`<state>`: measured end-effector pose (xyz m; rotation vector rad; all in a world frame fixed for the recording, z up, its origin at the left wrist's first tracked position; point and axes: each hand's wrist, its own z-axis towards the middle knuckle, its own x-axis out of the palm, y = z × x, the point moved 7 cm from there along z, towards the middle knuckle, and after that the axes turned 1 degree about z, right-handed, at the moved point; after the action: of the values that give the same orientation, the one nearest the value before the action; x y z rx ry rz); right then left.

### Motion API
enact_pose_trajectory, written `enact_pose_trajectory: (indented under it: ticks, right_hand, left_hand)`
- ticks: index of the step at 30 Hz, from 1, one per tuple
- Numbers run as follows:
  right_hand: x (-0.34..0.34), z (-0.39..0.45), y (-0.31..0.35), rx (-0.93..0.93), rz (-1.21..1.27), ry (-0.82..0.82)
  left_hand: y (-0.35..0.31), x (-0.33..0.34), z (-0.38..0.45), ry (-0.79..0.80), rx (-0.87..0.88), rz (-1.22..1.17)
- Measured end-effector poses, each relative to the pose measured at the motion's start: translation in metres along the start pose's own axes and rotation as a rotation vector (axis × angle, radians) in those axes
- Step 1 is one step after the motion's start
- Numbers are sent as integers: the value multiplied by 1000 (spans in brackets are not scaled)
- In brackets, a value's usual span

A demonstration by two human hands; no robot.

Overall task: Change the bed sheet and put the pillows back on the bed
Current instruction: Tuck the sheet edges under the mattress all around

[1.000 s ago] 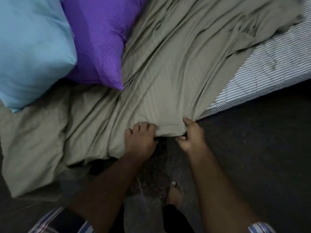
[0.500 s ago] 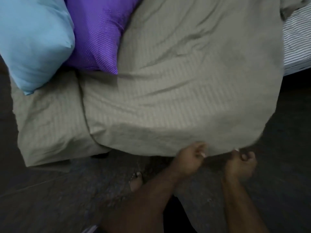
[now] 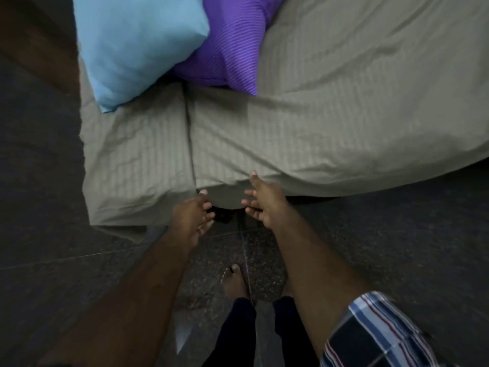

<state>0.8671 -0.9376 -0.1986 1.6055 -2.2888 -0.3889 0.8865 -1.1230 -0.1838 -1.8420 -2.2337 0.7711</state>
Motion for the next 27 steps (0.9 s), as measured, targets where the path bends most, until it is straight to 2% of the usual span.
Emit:
enact_pose_trajectory:
  ticks: [2, 6, 8, 10, 12, 14, 16, 19, 21, 24, 27]
  right_hand:
    - [16, 19, 2, -17, -6, -51]
    - [11, 37, -1, -192, -17, -213]
    - [-27, 19, -5, -335, 36, -407]
    - [-80, -11, -3, -518, 42, -684]
    - [-107, -35, -1, -604, 106, -819]
    - [-100, -38, -4, -546, 221, -819]
    - [-65, -30, -9, -446, 138, -712]
    - [23, -6, -34, -249, -94, -345]
    - [73, 9, -46, -147, -183, -176]
    - [108, 29, -42, -67, -66, -156]
    - [109, 33, -39, -120, -58, -214]
  left_hand:
    - [-8, 0, 8, 39, -10, 27]
    - [-8, -1, 20, 90, 25, 76]
    - [4, -10, 22, 113, 28, 97]
    - [16, -25, 23, 118, 28, 99]
    - [27, -44, 25, 94, 22, 94]
    - [33, -65, 29, 54, 25, 68]
    - [33, -91, 36, -19, 54, 51]
    - [23, -141, 47, -186, 115, -7]
    - [13, -175, 55, -278, 140, -86]
    - [-1, -205, 71, -317, 127, -189]
    - [-13, -200, 93, -174, 10, -265]
